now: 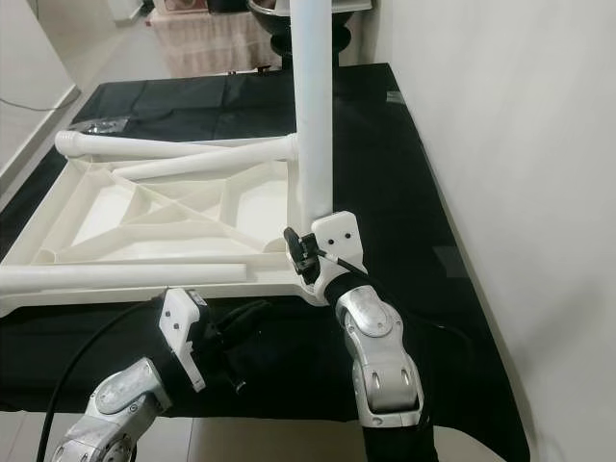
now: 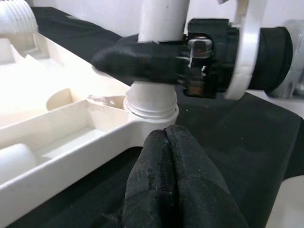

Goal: Building children table

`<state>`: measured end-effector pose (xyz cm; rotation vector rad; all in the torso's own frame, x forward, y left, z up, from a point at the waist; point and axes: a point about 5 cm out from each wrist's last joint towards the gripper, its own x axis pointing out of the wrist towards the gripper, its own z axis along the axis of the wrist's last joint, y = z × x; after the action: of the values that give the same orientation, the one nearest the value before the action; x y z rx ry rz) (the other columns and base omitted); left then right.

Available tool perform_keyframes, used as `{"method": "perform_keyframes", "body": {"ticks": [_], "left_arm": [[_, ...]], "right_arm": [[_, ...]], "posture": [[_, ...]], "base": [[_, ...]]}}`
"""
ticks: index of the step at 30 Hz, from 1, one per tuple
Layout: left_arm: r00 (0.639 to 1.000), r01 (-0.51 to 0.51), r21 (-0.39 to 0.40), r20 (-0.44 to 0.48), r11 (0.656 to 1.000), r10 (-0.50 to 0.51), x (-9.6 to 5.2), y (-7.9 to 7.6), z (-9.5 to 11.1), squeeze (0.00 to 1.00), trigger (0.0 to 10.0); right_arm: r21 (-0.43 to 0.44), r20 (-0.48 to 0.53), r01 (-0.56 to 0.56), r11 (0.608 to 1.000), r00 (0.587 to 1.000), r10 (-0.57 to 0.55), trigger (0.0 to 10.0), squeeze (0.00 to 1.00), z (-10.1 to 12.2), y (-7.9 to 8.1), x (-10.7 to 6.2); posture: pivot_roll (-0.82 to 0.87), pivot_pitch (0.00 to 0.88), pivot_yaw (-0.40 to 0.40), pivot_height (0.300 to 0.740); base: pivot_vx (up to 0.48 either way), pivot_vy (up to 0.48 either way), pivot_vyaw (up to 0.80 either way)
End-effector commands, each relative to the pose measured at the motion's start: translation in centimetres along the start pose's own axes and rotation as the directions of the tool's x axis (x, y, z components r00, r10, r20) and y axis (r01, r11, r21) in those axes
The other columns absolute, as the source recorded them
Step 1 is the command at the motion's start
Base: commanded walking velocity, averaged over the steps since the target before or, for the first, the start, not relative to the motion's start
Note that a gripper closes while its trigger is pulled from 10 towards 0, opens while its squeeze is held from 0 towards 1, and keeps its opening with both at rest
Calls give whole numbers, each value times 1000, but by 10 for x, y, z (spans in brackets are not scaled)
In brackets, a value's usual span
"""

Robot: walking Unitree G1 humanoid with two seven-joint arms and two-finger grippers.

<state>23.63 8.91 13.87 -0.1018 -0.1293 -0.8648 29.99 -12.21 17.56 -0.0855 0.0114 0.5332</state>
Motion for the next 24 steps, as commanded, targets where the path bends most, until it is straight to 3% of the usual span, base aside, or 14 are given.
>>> {"method": "perform_keyframes", "body": {"ticks": [1,2,3,4,5,6,8,10,11,18,19,24], "left_arm": [[1000,2,-24,-25,1000,-3,-3,0,-7,0,10000],[1000,2,-24,-25,1000,-3,-3,0,-7,0,10000],[1000,6,-26,-26,1000,-7,-2,-1,-8,0,10000],[1000,6,-26,-26,1000,-7,-2,-1,-8,0,10000],[1000,7,-26,-26,1000,-8,-2,-1,-8,0,10000],[1000,7,-26,-26,1000,-8,-2,-1,-8,0,10000],[1000,5,-25,-24,1000,-5,-2,-2,-7,0,10000],[1000,4,-25,-23,1000,-4,-1,-2,-7,0,10000],[1000,2,-24,-22,1000,-3,-2,-3,-7,0,10000],[1000,0,-23,-23,1000,-1,-2,-4,-7,0,10000],[1000,1,-24,-23,1000,-2,-2,-4,-7,0,10000],[1000,3,-25,-21,1000,-3,-1,-5,-6,0,10000]], "right_arm": [[27,70,-266,964,962,264,10000,1000,11,13,4],[27,70,-266,964,962,264,10000,1000,11,13,4],[-21,94,-371,928,924,371,10000,1000,19,9,2],[-21,94,-371,928,924,371,10000,1000,19,9,2],[-69,81,-440,895,892,445,10000,0,24,2,2],[-69,81,-440,895,892,445,10000,0,24,2,2],[-106,28,-537,837,840,542,10000,0,28,-15,6],[-106,14,-559,822,826,564,10000,0,29,-20,8],[-93,0,-608,789,792,610,10000,0,30,-22,9],[-63,-30,-704,707,710,704,10000,0,33,-26,17],[-44,-34,-732,680,681,731,0,0,33,-27,18],[-23,-34,-757,653,654,756,0,0,30,-33,21]], "posture": [[33,149,58,740],[33,149,58,740],[34,147,58,740],[34,147,58,740],[36,147,56,740],[36,147,56,740],[43,153,54,740],[43,153,54,740],[49,156,52,740],[55,160,52,740],[57,164,53,740],[58,169,52,740]], "base": [[0,0,0],[0,0,0],[0,0,0],[0,0,0],[0,0,0],[0,0,0],[0,0,0],[0,0,0],[0,0,0],[0,0,0],[0,0,0],[0,0,0]]}}
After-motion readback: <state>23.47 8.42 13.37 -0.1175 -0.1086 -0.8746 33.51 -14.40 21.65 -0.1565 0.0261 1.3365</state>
